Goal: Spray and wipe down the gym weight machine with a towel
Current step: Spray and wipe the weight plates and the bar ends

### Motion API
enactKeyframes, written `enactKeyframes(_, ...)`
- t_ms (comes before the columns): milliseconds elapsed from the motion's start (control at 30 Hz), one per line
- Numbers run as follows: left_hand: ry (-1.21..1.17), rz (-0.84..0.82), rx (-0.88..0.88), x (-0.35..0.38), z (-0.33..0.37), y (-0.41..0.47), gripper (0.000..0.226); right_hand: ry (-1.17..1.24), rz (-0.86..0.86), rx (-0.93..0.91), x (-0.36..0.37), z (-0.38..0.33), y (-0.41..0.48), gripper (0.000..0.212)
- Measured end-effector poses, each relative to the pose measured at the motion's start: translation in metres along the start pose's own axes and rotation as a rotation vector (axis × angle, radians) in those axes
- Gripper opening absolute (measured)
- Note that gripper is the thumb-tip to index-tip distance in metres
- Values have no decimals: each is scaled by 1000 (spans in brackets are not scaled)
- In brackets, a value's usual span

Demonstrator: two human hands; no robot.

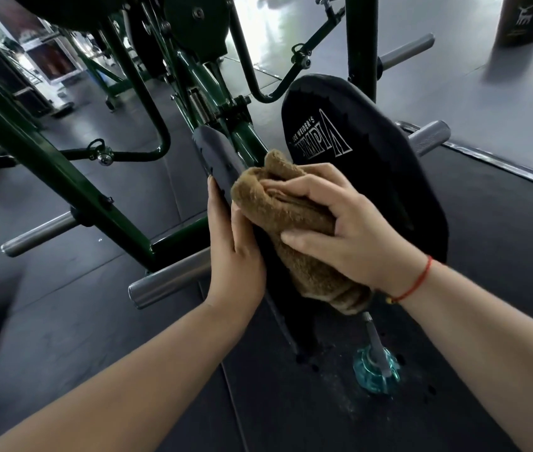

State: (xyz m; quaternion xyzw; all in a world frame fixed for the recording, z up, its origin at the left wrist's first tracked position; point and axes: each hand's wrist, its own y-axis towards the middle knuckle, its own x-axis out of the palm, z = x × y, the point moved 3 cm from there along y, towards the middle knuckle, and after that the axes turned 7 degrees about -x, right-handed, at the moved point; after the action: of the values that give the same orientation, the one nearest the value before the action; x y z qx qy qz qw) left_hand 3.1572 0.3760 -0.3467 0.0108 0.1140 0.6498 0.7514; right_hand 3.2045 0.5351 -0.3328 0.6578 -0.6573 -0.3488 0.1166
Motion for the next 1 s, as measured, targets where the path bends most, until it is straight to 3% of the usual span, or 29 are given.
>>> enactKeyframes(200,-82,19,-41,8,5,-10,81,112,13,36,6,12,-40,51)
enactKeyframes(400,139,96,11,10,2,-18,57,197,-32,121,11,32,-92,46)
enactKeyframes(567,188,72,4,8,5,-19,59,107,-242,253,3,56,-123,37)
enactKeyframes(667,167,34,8,9,7,-20,65,107,-87,303,-12,55,-106,43)
enactKeyframes(767,167,3,44,7,7,-16,83,272,81,292,-10,43,-79,45)
enactKeyframes(833,216,32,53,7,7,-12,90,293,80,267,5,33,-69,52)
enactKeyframes(1000,301,107,55,4,10,-8,83,47,14,178,37,43,-96,74)
